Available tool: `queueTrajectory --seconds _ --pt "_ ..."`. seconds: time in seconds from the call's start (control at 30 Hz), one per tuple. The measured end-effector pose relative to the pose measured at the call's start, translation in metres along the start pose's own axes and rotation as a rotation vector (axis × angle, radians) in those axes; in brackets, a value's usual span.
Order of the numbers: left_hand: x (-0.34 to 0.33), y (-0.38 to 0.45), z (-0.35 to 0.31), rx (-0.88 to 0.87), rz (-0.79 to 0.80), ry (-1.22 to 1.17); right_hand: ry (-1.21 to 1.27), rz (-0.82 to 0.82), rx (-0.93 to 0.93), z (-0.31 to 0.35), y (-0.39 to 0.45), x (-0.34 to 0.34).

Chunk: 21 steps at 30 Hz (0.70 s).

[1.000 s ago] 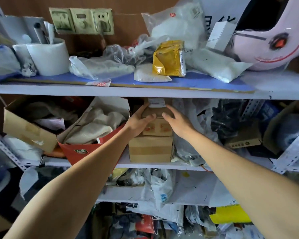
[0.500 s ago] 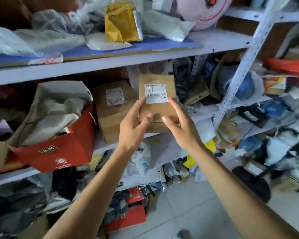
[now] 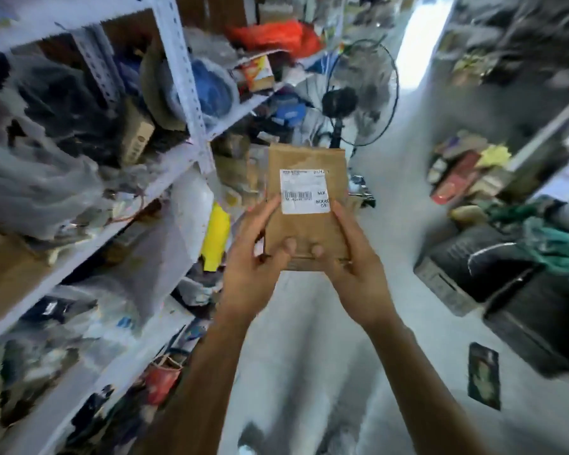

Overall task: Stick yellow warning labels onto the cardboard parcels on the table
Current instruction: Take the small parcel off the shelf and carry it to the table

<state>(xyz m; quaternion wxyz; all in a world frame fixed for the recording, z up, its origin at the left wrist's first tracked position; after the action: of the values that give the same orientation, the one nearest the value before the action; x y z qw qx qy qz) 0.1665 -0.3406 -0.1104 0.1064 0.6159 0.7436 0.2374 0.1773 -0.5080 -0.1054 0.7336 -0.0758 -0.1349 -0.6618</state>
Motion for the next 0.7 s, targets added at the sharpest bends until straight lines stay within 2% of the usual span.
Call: queueTrajectory --seconds 0.27,0.53,0.7 --pt "-0.233 0.008 -0.019 -0.051 0.380 -0.163 -0.003 -0.417 -0.154 -0.078 -0.050 0.200" --pt "-0.407 0.005 -0.043 -0.030 0.678 -0.314 0.011 -0.655 -0.287 -0.126 -0.085 0.336" --pt "-0.501 0.013 -0.047 -0.016 0.799 -0.381 -0.035 -0.803 -0.365 -0.153 -0.084 0.408"
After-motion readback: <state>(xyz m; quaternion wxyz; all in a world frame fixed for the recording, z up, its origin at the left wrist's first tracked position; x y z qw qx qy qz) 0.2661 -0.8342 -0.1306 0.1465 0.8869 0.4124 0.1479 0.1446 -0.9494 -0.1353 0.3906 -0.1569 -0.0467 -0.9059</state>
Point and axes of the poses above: each hand's wrist, its own y-axis towards the middle knuckle, its own x-axis out of the back of the hand, z = x × y, the point moved 4 cm from there along y, towards the middle knuckle, and after that the axes turned 12 degrees about -x, right-handed, at the moved point
